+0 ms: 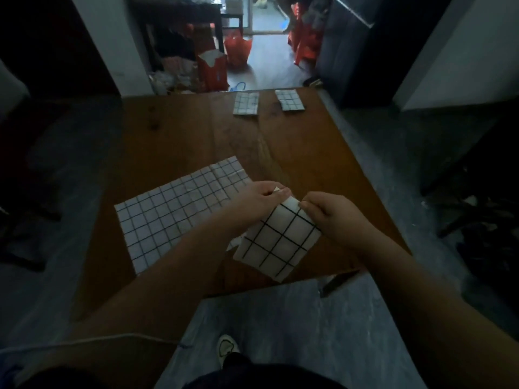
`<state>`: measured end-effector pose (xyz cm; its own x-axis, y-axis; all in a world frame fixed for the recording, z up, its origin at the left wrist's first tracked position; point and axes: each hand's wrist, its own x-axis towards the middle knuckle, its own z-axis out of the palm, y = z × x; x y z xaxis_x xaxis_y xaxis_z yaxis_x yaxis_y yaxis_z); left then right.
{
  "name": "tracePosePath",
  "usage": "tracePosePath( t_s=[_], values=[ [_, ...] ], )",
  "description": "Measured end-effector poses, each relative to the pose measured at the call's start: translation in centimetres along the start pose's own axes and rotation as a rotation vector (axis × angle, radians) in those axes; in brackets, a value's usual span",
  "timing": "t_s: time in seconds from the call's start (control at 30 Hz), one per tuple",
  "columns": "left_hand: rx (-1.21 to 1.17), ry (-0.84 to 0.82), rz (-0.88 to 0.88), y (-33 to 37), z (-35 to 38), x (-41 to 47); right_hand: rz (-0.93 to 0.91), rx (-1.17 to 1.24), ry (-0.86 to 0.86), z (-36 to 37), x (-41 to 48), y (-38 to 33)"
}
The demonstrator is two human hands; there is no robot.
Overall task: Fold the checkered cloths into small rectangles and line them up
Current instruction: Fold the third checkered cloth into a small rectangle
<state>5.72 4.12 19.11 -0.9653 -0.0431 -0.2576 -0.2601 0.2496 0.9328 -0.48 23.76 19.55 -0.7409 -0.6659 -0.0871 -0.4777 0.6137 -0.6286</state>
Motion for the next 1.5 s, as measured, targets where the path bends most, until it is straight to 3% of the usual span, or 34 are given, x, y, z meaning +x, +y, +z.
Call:
tracePosePath(
  t_s=[0.27, 0.47, 0.57, 0.73, 0.87, 1.1, 1.27, 1.37, 1.5],
  values=[
    [0.134, -0.099, 0.037, 4.7, 16.1, 0.9, 0.061, 0.055, 0.155, -6.9, -10.7, 10.5],
    [0.004, -0.362, -0.09, 6.6, 28.3, 2.0, 0.19, 0.174, 0.298, -13.6, -20.9, 19.7],
    [0.041, -0.416, -0.088, 7.7, 33.9, 2.8, 0.233, 0.206, 0.375, -16.6, -25.1, 23.4],
    [0.162, -0.522, -0.031, 10.1, 40.7, 4.6, 0.315, 0.15, 0.419, -20.1, -29.7, 29.3],
    [0.072, -0.585, -0.126, 11.2, 44.2, 6.4, 0.357, 0.148, 0.485, -21.7, -31.9, 33.4],
    [-0.047, -0.659, -0.233, 12.1, 47.9, 12.9, 0.426, 0.157, 0.52, -24.6, -30.6, 40.1],
    [-0.208, -0.647, -0.281, 12.4, 49.0, 20.1, 0.442, 0.229, 0.52, -28.3, -26.2, 44.6],
    [-0.279, -0.73, -0.304, 13.6, 49.0, 25.5, 0.416, 0.209, 0.522, -31.5, -22.4, 46.8],
    [-0.159, -0.823, -0.241, 17.0, 48.9, 32.6, 0.362, 0.169, 0.458, -36.3, -17.5, 48.9]
  ],
)
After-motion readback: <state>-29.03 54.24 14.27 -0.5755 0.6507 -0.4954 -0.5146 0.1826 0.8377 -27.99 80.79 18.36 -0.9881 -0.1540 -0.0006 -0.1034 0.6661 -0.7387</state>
